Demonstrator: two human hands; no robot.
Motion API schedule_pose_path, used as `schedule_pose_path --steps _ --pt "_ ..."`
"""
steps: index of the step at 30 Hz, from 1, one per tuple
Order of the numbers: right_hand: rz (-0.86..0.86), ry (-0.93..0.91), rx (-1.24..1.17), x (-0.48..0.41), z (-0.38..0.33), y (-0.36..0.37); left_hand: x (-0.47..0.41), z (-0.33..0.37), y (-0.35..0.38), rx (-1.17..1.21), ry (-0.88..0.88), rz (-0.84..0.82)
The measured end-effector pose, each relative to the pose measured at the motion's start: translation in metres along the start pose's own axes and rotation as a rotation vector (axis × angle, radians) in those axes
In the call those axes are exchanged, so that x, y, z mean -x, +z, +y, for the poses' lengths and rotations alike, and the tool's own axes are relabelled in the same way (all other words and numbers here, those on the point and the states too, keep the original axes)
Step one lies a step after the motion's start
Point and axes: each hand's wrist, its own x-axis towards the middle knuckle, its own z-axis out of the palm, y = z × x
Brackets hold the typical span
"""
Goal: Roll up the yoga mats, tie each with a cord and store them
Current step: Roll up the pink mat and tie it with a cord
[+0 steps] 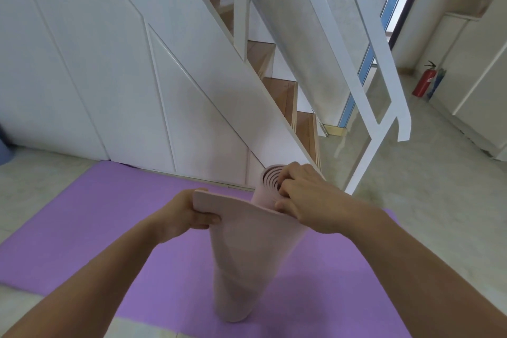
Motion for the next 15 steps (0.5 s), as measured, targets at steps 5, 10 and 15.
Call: schedule_pose_path --steps 5,10,15 --pt "0.064 -0.106 -0.131 -0.007 -0.019 0.017 -0.016 -0.007 0.025 0.229 0.001 0.244" --pt "0.223 -0.097 -0.297 -0.019 -0.021 0.028 -0.029 0.002 0.072 0.209 -0.059 0.557" --pt "0.373 -0.113 -0.374 -0.026 -0.024 0.042 -0.006 0.062 0.083 0.413 -0.071 0.325"
